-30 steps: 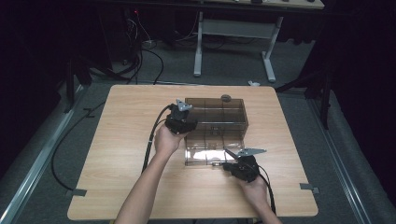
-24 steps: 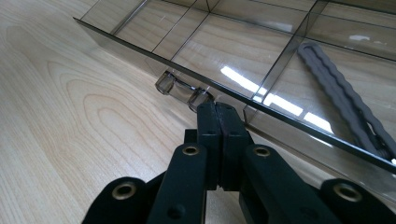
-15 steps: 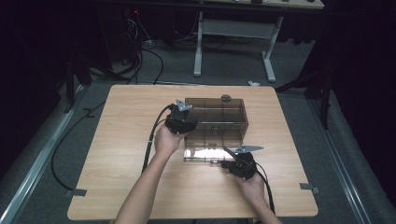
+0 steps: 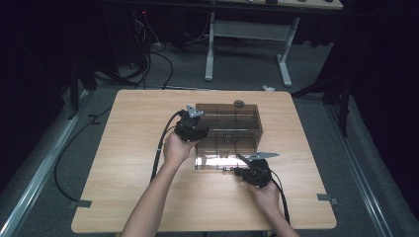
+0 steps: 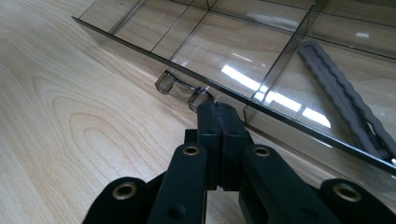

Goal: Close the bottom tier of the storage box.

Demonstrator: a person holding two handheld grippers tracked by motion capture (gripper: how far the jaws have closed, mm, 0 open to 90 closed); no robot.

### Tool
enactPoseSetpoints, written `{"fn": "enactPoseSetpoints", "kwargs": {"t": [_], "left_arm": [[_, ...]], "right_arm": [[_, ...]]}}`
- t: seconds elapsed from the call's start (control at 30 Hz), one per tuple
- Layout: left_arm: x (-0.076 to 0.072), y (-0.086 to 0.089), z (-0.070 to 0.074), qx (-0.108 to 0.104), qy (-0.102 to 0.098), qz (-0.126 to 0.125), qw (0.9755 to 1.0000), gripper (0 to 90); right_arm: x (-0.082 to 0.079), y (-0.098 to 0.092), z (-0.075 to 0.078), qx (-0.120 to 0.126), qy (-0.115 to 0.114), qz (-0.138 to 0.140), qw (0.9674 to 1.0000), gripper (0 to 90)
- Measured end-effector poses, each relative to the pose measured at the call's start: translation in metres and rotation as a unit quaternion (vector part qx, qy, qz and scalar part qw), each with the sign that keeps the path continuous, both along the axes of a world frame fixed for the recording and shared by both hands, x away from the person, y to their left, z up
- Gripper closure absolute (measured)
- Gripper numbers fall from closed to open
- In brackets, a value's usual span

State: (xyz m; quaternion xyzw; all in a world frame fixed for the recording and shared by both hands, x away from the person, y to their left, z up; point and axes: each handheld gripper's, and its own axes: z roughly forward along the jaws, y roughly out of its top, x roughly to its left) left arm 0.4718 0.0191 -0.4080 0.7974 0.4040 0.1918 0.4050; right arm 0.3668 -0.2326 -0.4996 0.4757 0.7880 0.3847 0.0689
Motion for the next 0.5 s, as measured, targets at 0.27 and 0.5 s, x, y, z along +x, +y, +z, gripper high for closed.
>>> {"fn": "enactPoseSetpoints", "kwargs": {"t": [0.27,0.5], "left_arm": [[-0.0001,0.0000,-0.0001,0.000,0.000,0.000,1.0000,52.8],[-0.0001,0.0001,-0.0001,0.000,0.000,0.000,1.0000,52.8]], "right_arm": [[0.0036,-0.0004,0.0006,-0.001,0.003,-0.005,1.0000,89.7],[0.0090,-0.0001,-0.0001,0.003,0.004,-0.011,0.9999,89.7]]}}
